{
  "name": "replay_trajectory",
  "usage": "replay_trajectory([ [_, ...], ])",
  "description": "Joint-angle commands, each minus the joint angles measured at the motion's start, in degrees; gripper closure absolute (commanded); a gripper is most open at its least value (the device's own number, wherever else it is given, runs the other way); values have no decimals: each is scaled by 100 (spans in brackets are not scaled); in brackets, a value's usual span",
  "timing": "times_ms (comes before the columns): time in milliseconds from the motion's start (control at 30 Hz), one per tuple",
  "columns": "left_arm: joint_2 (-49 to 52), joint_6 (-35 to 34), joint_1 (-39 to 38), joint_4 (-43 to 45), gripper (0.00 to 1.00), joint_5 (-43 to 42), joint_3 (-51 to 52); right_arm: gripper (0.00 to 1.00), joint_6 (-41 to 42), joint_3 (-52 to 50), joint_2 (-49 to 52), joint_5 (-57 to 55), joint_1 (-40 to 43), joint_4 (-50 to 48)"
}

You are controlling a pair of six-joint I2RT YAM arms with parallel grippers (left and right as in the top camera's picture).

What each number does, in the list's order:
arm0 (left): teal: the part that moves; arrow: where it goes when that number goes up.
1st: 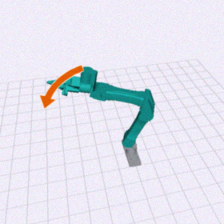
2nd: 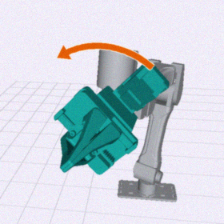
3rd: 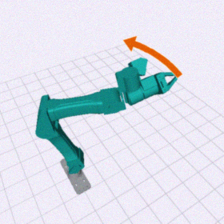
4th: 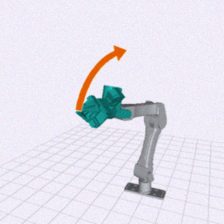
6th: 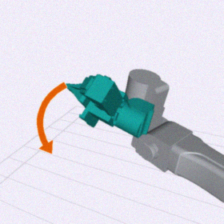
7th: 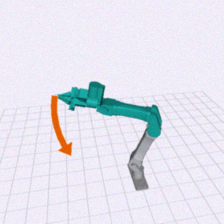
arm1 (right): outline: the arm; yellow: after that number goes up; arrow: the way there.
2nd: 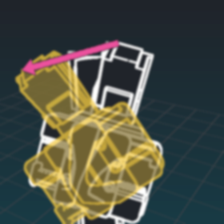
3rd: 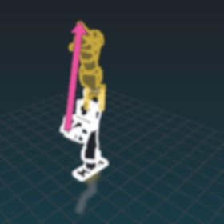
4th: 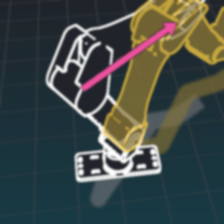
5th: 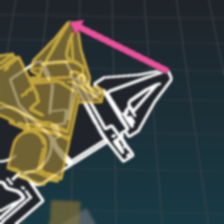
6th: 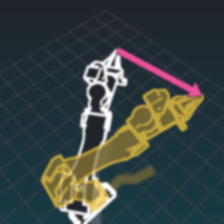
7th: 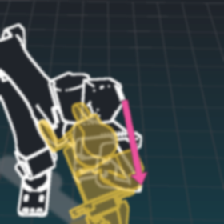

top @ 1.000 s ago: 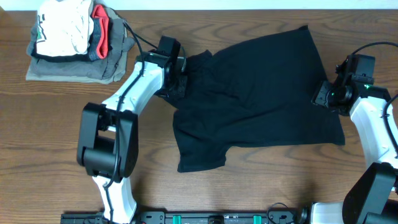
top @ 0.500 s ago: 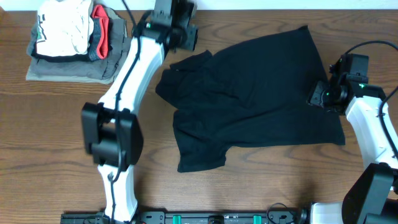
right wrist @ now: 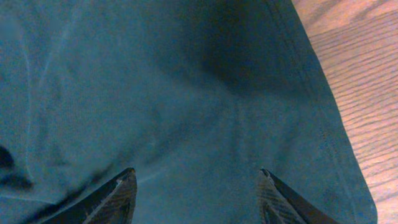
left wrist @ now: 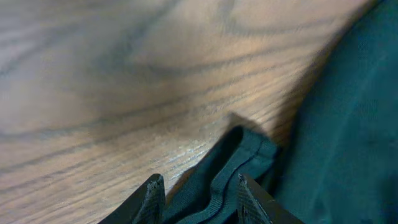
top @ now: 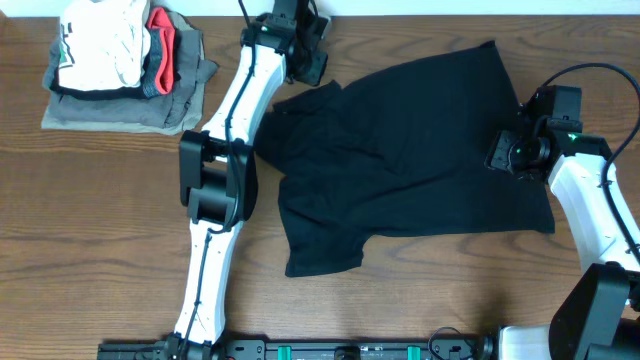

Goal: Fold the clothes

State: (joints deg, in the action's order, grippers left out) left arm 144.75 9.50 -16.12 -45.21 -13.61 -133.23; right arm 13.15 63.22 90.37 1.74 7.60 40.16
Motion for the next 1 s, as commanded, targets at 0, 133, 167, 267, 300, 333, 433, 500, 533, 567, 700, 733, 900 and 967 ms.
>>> replay_trajectory([
  [0, 61, 251, 31, -61, 61, -72, -153, 40, 4, -13, 28, -2, -44, 13],
  [133, 251, 350, 37, -103, 62, -70, -136, 39, 4, -13, 28, -2, -44, 22],
  [167, 289, 358, 37, -105, 62, -70, -136, 39, 4, -13, 28, -4, -44, 33],
  [267, 382, 358, 35, -127, 62, -76, -136, 39, 4, -13, 28, -28, -44, 57],
  [300, 402, 380, 35, -166, 62, -98, -136, 39, 4, -13, 28, -28, -44, 59],
  [333, 417, 494, 31, -240, 62, -184, -136, 39, 4, -13, 28, -37, -44, 59],
  [433, 466, 763, 31, -448, 62, -245, -136, 39, 4, -13, 28, -44, -44, 52],
  [500, 487, 874, 35, -514, 62, -243, -116, 39, 4, -13, 28, -46, -44, 50],
  [533, 490, 892, 46, -514, 62, -243, -98, 39, 4, -13, 28, -48, -44, 50],
  [567, 490, 892, 57, -509, 62, -243, -76, 39, 4, -13, 28, -46, -44, 50],
  [700, 503, 931, 81, -487, 62, -243, 0, 39, 4, -13, 28, -46, -44, 52],
  [733, 522, 953, 83, -492, 62, -238, 4, 39, 4, -13, 28, -46, -44, 52],
  [900, 728, 999, 83, -507, 62, -240, 11, 39, 4, -13, 28, -44, -44, 57],
  [967, 787, 997, 79, -509, 72, -240, 11, 39, 4, -13, 28, -44, -44, 55],
])
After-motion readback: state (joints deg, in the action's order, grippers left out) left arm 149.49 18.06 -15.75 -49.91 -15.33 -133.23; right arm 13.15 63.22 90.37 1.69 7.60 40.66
